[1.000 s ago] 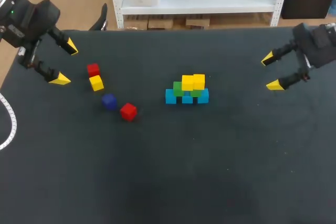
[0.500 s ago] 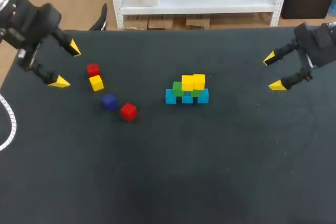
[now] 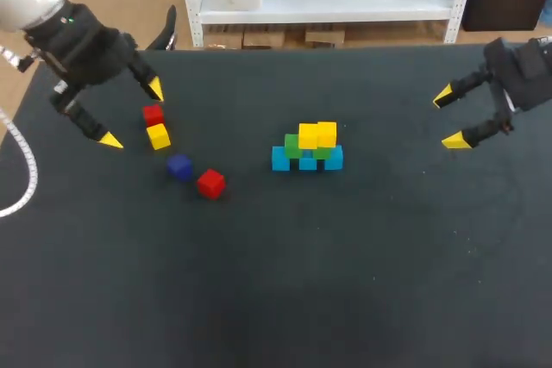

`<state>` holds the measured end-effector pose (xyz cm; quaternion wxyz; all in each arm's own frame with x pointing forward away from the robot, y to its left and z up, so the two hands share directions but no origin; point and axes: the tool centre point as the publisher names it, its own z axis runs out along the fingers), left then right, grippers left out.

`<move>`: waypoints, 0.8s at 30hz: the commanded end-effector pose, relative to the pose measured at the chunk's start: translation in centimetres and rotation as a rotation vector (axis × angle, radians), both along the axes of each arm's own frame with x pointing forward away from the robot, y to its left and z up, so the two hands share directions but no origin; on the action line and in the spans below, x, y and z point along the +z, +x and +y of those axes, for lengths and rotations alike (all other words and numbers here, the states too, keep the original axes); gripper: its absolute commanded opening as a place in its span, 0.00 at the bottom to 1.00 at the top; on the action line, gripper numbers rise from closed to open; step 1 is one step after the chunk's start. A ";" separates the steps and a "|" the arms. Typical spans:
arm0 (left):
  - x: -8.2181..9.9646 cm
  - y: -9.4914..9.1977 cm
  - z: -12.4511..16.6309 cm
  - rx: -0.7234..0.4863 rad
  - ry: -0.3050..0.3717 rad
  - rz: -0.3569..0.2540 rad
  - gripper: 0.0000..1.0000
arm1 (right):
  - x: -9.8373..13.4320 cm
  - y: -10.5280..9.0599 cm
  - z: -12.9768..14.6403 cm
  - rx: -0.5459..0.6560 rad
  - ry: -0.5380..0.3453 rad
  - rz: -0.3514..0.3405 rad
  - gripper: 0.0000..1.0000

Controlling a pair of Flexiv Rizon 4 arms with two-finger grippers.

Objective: Place the blue cubes, place green cubes on the blue cubes, place the yellow cubes on the green cubes, then place the red cubes on the yellow cubes, and place purple cube on the red cubes.

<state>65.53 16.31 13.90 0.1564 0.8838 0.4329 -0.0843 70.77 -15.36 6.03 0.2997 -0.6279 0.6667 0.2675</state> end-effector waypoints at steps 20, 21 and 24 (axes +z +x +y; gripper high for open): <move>-9.0 7.1 -0.4 -0.530 0.346 -0.070 1.00 | 0.0 0.0 0.0 0.000 0.002 -0.001 1.00; -9.3 7.4 -0.2 -0.524 0.364 -0.069 1.00 | 0.0 0.0 0.0 0.000 0.002 -0.001 1.00; -9.7 8.3 0.0 -0.473 0.369 -0.049 1.00 | 0.0 0.0 0.0 0.000 0.002 -0.001 1.00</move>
